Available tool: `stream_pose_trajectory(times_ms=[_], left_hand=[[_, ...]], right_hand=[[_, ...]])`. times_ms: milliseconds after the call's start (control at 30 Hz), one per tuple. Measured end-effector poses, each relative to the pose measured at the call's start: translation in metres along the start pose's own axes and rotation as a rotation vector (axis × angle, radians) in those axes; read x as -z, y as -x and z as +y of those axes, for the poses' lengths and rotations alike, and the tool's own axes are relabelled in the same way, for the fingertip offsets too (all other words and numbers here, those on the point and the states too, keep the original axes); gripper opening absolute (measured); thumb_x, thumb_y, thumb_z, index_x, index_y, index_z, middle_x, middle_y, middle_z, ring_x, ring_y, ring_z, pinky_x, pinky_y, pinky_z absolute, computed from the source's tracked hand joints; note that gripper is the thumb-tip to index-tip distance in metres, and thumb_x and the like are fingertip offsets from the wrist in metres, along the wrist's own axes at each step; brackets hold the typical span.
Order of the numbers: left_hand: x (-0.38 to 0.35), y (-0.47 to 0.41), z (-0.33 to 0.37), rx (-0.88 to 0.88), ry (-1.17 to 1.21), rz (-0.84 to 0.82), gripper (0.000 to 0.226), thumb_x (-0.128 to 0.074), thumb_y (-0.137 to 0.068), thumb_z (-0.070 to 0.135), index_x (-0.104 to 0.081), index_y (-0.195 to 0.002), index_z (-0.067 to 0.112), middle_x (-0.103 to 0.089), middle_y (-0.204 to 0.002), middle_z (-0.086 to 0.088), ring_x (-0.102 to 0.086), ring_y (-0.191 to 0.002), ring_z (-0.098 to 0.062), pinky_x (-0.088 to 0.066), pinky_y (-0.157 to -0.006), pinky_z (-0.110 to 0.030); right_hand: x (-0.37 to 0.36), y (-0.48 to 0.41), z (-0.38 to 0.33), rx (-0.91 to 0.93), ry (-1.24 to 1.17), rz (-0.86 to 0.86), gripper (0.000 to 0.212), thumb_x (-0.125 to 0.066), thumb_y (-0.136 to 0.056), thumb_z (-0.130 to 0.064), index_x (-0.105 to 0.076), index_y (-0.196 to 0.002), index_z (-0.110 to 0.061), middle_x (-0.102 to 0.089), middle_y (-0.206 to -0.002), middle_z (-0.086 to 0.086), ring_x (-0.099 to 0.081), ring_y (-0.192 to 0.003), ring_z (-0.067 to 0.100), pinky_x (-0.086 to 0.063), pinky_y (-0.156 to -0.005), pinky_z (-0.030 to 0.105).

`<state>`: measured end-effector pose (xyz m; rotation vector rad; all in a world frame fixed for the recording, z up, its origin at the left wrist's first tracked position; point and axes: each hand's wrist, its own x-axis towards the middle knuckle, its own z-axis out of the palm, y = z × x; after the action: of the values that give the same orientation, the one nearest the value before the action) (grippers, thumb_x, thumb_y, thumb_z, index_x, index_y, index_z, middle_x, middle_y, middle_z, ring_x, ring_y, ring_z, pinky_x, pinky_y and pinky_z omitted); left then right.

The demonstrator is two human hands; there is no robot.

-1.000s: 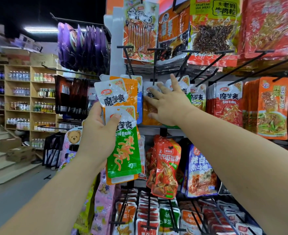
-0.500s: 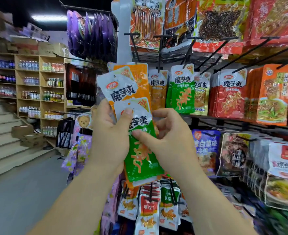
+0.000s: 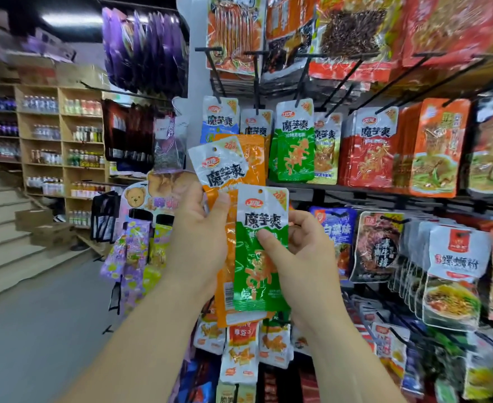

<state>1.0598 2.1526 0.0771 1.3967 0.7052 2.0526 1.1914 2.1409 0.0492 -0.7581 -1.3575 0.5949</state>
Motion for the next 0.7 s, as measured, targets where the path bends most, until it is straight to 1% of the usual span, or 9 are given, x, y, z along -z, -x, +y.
stream_pose_trajectory(times_ms=[100, 200, 300, 367, 400, 467, 533, 633, 700], left_hand=[[-0.007, -0.007, 0.002, -0.029, -0.044, 0.001, 0.022, -0.056, -0.107, 0.016, -0.069, -0.115, 0.031, -0.076, -0.115, -0.006, -0.071, -0.110, -0.031, -0.055, -0.094, -0.066], [-0.007, -0.021, 0.009, -0.055, -0.092, -0.009, 0.014, -0.059, -0.105, 0.022, -0.069, -0.107, 0.032, -0.071, -0.109, -0.019, -0.064, -0.090, -0.034, -0.052, -0.082, -0.073], [-0.007, -0.043, 0.016, -0.096, -0.147, -0.034, 0.010, -0.061, -0.098, 0.033, -0.068, -0.104, 0.032, -0.067, -0.103, -0.028, -0.055, -0.082, -0.032, -0.054, -0.069, -0.065], [-0.009, -0.058, 0.020, -0.116, -0.158, -0.059, 0.009, -0.061, -0.098, 0.031, -0.067, -0.104, 0.029, -0.065, -0.095, -0.021, -0.050, -0.082, -0.028, -0.047, -0.064, -0.055], [-0.011, -0.065, 0.021, -0.121, -0.177, -0.067, 0.010, -0.061, -0.098, 0.032, -0.066, -0.105, 0.027, -0.065, -0.094, -0.017, -0.050, -0.082, -0.028, -0.047, -0.062, -0.057], [-0.013, -0.078, 0.021, -0.126, -0.192, -0.089, 0.022, -0.062, -0.092, 0.041, -0.065, -0.108, 0.026, -0.068, -0.100, -0.025, -0.054, -0.082, -0.029, -0.052, -0.067, -0.073], [-0.015, -0.089, 0.019, -0.131, -0.205, -0.108, 0.035, -0.063, -0.088, 0.049, -0.063, -0.112, 0.023, -0.064, -0.106, -0.033, -0.056, -0.085, -0.030, -0.050, -0.072, -0.077], [-0.018, -0.093, 0.019, -0.152, -0.220, -0.127, 0.010, -0.063, -0.102, 0.030, -0.064, -0.111, 0.030, -0.071, -0.112, -0.018, -0.071, -0.096, -0.029, -0.060, -0.083, -0.060], [-0.018, -0.096, 0.013, -0.135, -0.221, -0.116, 0.021, -0.059, -0.106, 0.018, -0.064, -0.112, 0.037, -0.074, -0.116, -0.002, -0.073, -0.105, -0.027, -0.059, -0.092, -0.059]], right_hand=[[0.015, -0.010, -0.007, -0.014, -0.019, 0.040, 0.027, -0.077, -0.093, -0.015, -0.059, -0.104, -0.032, -0.076, -0.098, -0.006, -0.073, -0.087, 0.013, -0.060, -0.068, 0.037], [0.033, -0.032, -0.022, 0.021, 0.003, 0.060, 0.030, -0.077, -0.092, -0.015, -0.059, -0.107, -0.033, -0.076, -0.103, -0.007, -0.074, -0.095, 0.016, -0.062, -0.082, 0.051], [0.048, -0.066, -0.038, 0.034, 0.040, 0.043, 0.041, -0.077, -0.092, -0.017, -0.056, -0.123, -0.034, -0.071, -0.124, -0.007, -0.069, -0.115, 0.018, -0.059, -0.094, 0.049], [0.054, -0.092, -0.047, 0.059, 0.112, 0.023, 0.056, -0.077, -0.092, -0.020, -0.050, -0.139, -0.030, -0.061, -0.142, -0.003, -0.061, -0.128, 0.020, -0.054, -0.103, 0.049], [0.056, -0.104, -0.052, 0.072, 0.141, 0.006, 0.059, -0.077, -0.092, -0.020, -0.047, -0.143, -0.028, -0.057, -0.146, 0.000, -0.060, -0.128, 0.019, -0.055, -0.101, 0.047], [0.055, -0.127, -0.062, 0.100, 0.172, -0.030, 0.048, -0.073, -0.095, -0.017, -0.048, -0.134, -0.027, -0.061, -0.135, -0.001, -0.067, -0.105, 0.016, -0.057, -0.079, 0.039], [0.051, -0.148, -0.071, 0.129, 0.199, -0.024, 0.034, -0.069, -0.097, -0.013, -0.050, -0.123, -0.028, -0.065, -0.117, -0.003, -0.063, -0.082, 0.016, -0.050, -0.064, 0.035], [0.041, -0.173, -0.078, 0.193, 0.243, -0.004, 0.016, -0.064, -0.102, -0.020, -0.057, -0.115, -0.026, -0.064, -0.103, -0.004, -0.055, -0.071, 0.011, -0.043, -0.057, 0.028], [0.036, -0.185, -0.079, 0.242, 0.263, 0.009, 0.007, -0.062, -0.104, -0.025, -0.061, -0.110, -0.022, -0.061, -0.089, -0.006, -0.050, -0.067, 0.009, -0.039, -0.058, 0.027]])
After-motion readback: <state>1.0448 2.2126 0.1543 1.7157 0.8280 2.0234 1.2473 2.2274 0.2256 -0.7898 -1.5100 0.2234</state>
